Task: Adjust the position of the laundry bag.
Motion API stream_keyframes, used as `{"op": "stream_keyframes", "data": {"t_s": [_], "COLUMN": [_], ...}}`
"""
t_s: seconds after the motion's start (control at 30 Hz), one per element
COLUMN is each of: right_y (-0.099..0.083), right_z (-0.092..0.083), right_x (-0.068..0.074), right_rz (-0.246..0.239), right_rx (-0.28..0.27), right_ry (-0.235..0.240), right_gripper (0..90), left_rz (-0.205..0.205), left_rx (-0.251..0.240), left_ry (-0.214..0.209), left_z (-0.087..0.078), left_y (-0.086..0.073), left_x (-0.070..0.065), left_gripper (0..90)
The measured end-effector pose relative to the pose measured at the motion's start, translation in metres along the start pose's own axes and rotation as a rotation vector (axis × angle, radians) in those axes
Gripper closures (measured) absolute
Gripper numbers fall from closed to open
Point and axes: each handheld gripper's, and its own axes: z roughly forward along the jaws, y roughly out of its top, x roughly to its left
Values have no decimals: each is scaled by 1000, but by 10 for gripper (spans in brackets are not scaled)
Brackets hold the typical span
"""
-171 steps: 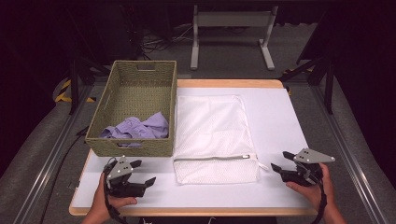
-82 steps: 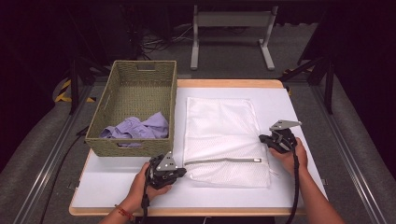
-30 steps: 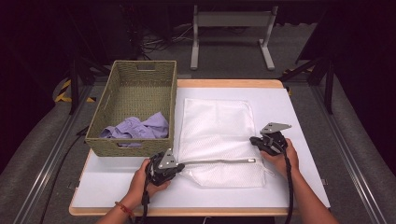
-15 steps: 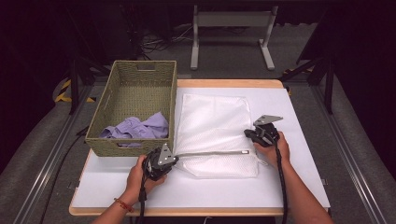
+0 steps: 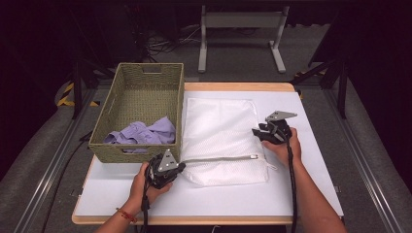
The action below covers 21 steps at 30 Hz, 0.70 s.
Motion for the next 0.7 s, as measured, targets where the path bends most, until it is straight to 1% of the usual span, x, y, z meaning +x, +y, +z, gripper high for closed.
{"op": "stream_keyframes", "data": {"t_s": [0.03, 0.07, 0.1, 0.13, 0.17, 0.2, 0.23, 0.27, 0.3, 0.33, 0.37, 0.4, 0.47, 0.5, 0.53, 0.6, 0.63, 0.67, 0.7], "right_y": [0, 3, 7, 9, 11, 12, 13, 14, 14, 13, 13, 13, 15, 16, 17, 19, 19, 18, 18], "right_z": [0, 1, 6, 11, 18, 23, 30, 36, 43, 46, 50, 51, 52, 52, 53, 52, 51, 51, 49], "right_x": [0, -5, -9, -12, -15, -16, -17, -18, -19, -19, -19, -18, -15, -13, -11, -8, -7, -7, -6], "right_rz": [0, 18, 44, 65, 73, 72, 69, 75, 73, 70, 96, 99, 87, 81, 69, 58, 63, 66, 62], "right_rx": [0, -13, -19, -23, -20, -14, 2, 20, 39, 55, 44, 43, 47, 50, 56, 72, 75, 77, 84], "right_ry": [0, -35, -63, -66, -70, -88, -106, -97, -104, -119, -98, -89, -82, -71, -64, -57, -39, -20, -17], "right_gripper": [608, 578, 550, 542, 535, 565, 596, 609, 615, 641, 692, 732, 777, 791, 808, 827, 830, 837, 840], "left_rz": [0, -2, -8, -12, -20, -28, -30, -38, -40, -28, -19, -15, -1, 0, 4, 29, 20, 23, 22], "left_rx": [0, 3, -6, -1, 2, -4, -16, -4, 4, 20, 29, 29, 45, 48, 52, 78, 71, 73, 73], "left_ry": [0, 3, -8, -5, -6, -29, -53, -55, -73, -83, -74, -85, -77, -84, -88, -69, -83, -77, -69], "left_z": [0, 0, 0, 1, 1, 2, 3, 5, 7, 10, 11, 10, 7, 5, 3, -1, -3, -7, -9], "left_y": [0, -1, -2, -3, -3, -4, -5, -5, -5, -5, -5, -5, -6, -7, -8, -13, -16, -19, -20], "left_x": [0, -1, 0, 0, 0, 0, 1, 1, 1, 0, 0, 0, 2, 4, 5, 5, 5, 6, 6], "left_gripper": [831, 831, 775, 691, 617, 608, 599, 571, 534, 546, 619, 679, 847, 895, 897, 898, 898, 898, 898]}}
